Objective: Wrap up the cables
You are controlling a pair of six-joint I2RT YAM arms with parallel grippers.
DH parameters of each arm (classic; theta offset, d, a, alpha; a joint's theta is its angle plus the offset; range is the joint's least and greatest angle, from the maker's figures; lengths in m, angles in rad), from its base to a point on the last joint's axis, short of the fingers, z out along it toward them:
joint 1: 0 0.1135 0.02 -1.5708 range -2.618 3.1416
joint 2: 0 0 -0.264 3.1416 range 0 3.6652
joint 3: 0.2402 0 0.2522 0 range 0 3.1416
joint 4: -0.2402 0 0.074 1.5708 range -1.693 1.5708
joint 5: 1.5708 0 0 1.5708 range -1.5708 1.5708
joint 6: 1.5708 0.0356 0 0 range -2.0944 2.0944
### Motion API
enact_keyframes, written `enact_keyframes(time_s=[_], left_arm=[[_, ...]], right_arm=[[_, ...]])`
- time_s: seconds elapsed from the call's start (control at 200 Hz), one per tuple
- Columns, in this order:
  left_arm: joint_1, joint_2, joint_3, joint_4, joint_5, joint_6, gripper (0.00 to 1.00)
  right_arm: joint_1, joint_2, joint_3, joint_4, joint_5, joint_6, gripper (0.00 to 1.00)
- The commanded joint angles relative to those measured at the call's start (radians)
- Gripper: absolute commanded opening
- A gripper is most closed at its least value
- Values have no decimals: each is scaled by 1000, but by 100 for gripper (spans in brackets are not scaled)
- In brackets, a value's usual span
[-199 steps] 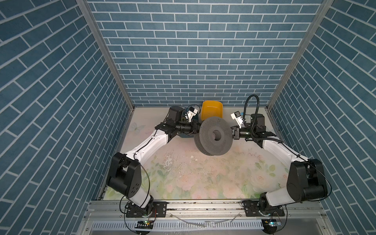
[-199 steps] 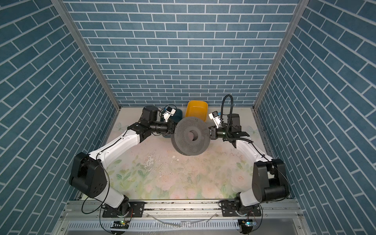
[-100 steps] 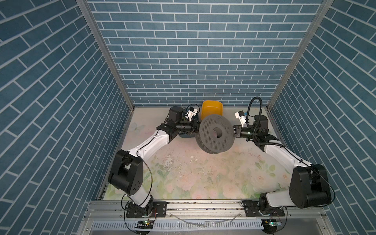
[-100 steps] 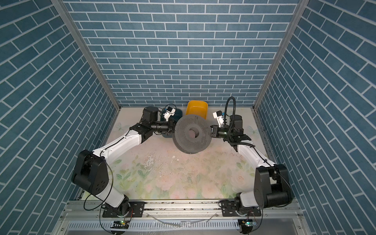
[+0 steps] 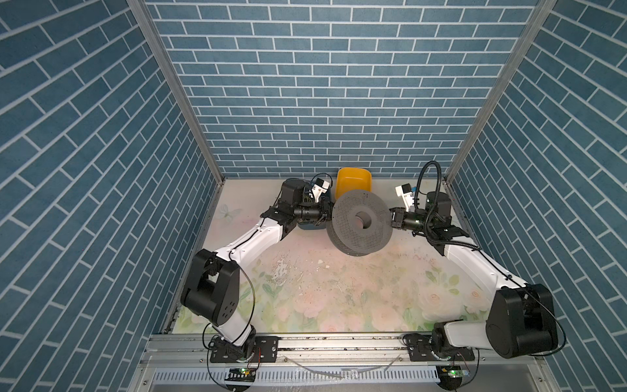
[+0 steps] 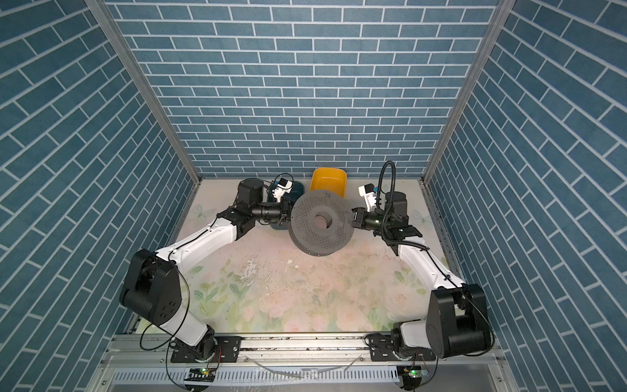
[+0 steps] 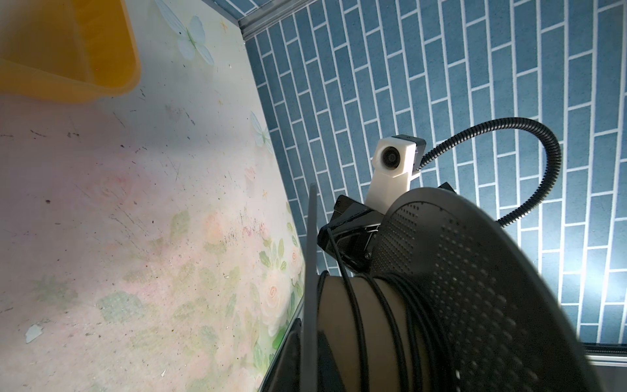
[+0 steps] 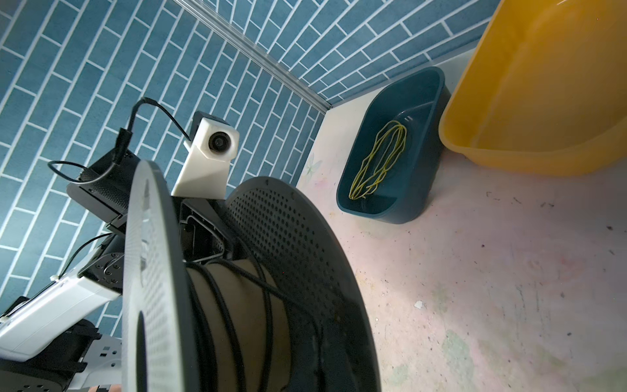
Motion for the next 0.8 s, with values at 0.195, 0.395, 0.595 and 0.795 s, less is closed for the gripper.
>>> enact_keyframes(time_s=[0.195, 0.395, 0.595, 0.795], left_arm=[[17, -1, 7, 110, -148, -54, 0], [18, 10, 7, 103, -157, -59, 0], [17, 15, -2, 105, -152, -69, 0], [20, 16, -3, 103, -146, -72, 0]], right_arm=[[-4, -39, -15, -68, 197, -1, 6], [-8, -66, -6, -75, 277, -24, 17], [-10, -81, 14, -96, 343, -58, 22], [-10, -88, 4, -92, 358, -58, 23]])
